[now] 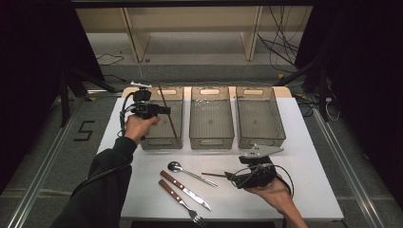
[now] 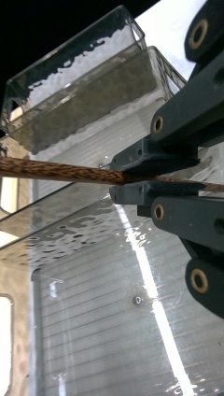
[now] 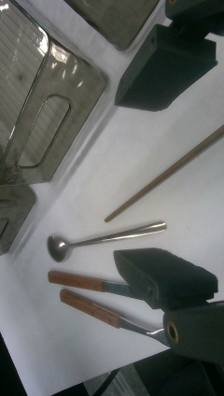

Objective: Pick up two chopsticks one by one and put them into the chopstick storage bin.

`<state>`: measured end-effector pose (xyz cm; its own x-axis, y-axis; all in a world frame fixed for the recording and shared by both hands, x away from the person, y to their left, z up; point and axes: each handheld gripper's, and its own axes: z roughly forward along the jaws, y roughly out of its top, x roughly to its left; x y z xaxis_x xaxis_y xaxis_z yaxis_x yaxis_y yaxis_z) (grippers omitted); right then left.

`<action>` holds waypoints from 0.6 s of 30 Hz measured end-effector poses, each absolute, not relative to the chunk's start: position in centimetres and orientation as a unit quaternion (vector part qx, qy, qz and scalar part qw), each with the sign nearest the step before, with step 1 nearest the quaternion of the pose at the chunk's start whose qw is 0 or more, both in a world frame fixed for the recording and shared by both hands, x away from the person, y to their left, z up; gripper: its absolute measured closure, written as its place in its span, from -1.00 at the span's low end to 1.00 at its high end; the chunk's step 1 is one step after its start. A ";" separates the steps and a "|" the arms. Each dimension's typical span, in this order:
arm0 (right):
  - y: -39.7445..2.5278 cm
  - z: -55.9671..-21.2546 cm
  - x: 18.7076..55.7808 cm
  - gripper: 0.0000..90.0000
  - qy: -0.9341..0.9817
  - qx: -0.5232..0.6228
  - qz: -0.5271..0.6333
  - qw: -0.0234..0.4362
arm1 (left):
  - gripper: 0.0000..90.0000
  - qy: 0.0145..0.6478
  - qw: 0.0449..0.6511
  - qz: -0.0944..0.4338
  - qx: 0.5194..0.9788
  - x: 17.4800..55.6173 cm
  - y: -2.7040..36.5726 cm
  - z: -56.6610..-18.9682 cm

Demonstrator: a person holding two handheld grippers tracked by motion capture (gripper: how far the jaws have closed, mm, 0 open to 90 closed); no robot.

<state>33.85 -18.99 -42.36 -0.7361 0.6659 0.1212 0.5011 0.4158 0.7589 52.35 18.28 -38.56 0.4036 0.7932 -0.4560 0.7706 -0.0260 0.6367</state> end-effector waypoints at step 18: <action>-19.1 -42.4 34.0 -0.50 0.835 0.349 0.413 0.097 | -0.48 0.580 0.394 0.045 0.711 52.4 18.2 -38.5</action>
<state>33.95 -19.15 -42.36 -0.7370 0.6639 0.1266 0.5033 0.4141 0.7584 52.42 18.20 -38.47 0.3235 0.8608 -0.3930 0.7893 -0.0164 0.6138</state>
